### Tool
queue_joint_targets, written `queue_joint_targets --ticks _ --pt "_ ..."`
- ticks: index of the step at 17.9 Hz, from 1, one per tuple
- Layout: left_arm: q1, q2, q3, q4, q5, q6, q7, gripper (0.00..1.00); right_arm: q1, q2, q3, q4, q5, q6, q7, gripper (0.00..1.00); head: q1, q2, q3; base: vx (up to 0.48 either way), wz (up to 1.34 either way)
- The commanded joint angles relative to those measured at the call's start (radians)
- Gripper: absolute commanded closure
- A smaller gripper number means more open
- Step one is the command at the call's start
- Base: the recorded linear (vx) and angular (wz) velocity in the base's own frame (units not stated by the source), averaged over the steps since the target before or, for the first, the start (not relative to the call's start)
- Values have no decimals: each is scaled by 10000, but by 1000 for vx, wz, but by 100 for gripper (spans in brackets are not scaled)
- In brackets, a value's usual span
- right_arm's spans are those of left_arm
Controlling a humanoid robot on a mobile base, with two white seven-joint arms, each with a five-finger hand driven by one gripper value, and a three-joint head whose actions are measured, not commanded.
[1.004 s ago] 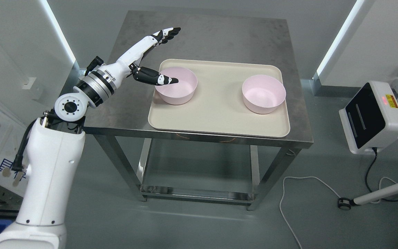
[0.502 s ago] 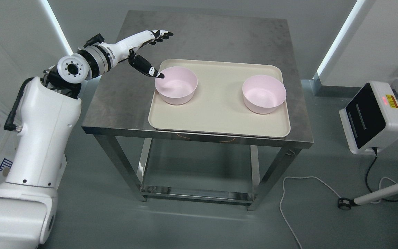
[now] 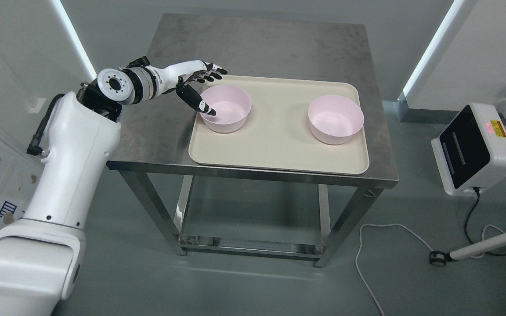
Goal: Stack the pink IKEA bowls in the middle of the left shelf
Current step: 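Grasp the rim of the nearer pink bowl with the left hand and lift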
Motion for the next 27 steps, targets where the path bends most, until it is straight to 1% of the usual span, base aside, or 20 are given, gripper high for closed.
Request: queue_joint_targets --ticks 1,5,7,9,11,12,15,16,19,21,23,24,27 --pt "-184 -809 -422 1295 -125 57 125 27 291 -175 -107 -337 0 -7 3 0 0 0 0 0 0" --pt "-384 -901 -439 1388 -187 41 324 36 291 -175 -107 -337 0 9 3 0 0 0 0 0 0" --pt "-384 -931 -347 1388 -172 26 355 49 291 -175 -123 -337 0 9 3 0 0 0 0 0 0" --pt "-384 -1084 -316 1388 -172 26 370 58 291 -175 -107 -337 0 -6 3 0 0 0 0 0 0" --pt "-384 -1268 -270 1403 -172 -4 766 69 291 -175 -107 -337 0 -6 3 0 0 0 0 0 0" --pt "-384 -1330 -239 1403 -172 -5 1012 72 291 -175 -107 -337 0 -6 3 0 0 0 0 0 0" --pt "-384 -1432 -269 1541 -172 -35 1199 73 291 -175 -123 -337 0 9 3 0 0 0 0 0 14" --pt "-384 -1432 -300 1572 -172 -35 1275 75 291 -175 -123 -337 0 -6 3 0 0 0 0 -2 18" --pt "-384 -1432 -147 1587 -156 -127 1444 86 291 -175 -123 -337 0 -7 3 0 0 0 0 0 0" --pt "-384 -1432 128 1587 -156 -265 1536 91 291 -175 -123 -337 0 9 3 0 0 0 0 0 0" --pt "-399 -1432 358 1587 -156 -692 1567 98 291 -175 -123 -337 0 -6 3 0 0 0 0 0 0" --pt "-399 -1392 496 1572 -156 -923 1567 99 291 -175 -108 -337 0 -6 3 0 0 0 0 0 0" --pt "-613 -1361 574 1511 -156 -1246 1827 99 291 -175 -107 -337 0 -6 3 0 0 0 0 0 -9"
